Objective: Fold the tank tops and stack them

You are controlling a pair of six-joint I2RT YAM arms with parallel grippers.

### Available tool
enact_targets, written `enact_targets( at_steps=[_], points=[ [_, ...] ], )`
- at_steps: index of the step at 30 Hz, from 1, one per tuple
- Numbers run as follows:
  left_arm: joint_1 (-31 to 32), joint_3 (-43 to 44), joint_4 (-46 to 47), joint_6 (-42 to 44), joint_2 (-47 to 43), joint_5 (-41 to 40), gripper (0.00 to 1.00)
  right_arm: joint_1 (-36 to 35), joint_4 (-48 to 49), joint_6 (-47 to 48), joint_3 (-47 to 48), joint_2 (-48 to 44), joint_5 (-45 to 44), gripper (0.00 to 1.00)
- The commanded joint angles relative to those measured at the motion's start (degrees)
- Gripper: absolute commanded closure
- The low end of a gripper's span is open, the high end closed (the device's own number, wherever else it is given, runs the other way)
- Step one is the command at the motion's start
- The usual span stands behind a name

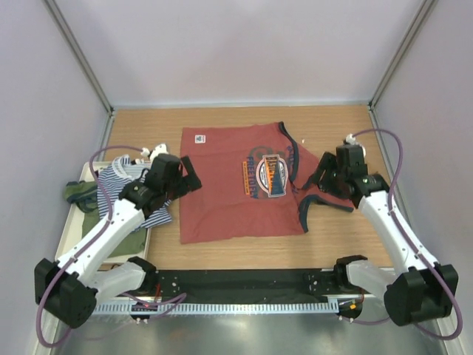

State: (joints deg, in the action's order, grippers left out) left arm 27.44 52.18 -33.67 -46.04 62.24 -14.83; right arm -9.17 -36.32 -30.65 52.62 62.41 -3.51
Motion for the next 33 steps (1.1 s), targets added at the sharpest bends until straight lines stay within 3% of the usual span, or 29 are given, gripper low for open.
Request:
enact_targets(
  at_steps=[1,4,7,10,14,17,25,32,33],
  points=[
    [0.68,-4.27,-2.71,-1.41,-5.70,5.42,0.00,-0.06,-1.30,-4.93,-7.94,-5.27,-0.10,0.31],
    [0.68,-8.58,-2.98,-2.74,-8.09,6.13,0.00,0.11,2.29,-6.43,-13.92,-8.36,1.31,0.31],
    [0.68,-12.27,-1.31,-3.79,-8.45,3.51,0.00,0.03,5.10,-5.13,-14.22,-5.12,1.49,0.32],
    [0.60,-13.07,0.09,-3.97,-4.94,1.57,0.00,0.03,7.65,-2.40,-11.50,0.68,1.75,0.33],
    [0.16,-12.81,5.01,-4.32,2.25,3.22,0.00,0.12,8.10,-2.65,-6.40,8.24,-8.93,0.35],
    [0.16,-11.23,6.86,-3.88,5.95,3.93,0.00,1.26,9.07,-4.14,-2.71,12.55,-12.12,0.36],
    [-0.81,-8.07,9.24,-3.35,17.46,3.49,0.00,5.39,13.46,-10.04,2.22,21.16,-12.76,0.37],
    [-6.78,-8.76,10.03,-6.08,22.57,4.37,0.00,8.47,15.84,-13.46,6.52,32.49,-9.59,0.42],
    [-7.14,-9.03,10.55,-6.16,22.66,4.11,0.00,11.42,15.75,-14.08,7.05,34.77,-9.59,0.44]
  ],
)
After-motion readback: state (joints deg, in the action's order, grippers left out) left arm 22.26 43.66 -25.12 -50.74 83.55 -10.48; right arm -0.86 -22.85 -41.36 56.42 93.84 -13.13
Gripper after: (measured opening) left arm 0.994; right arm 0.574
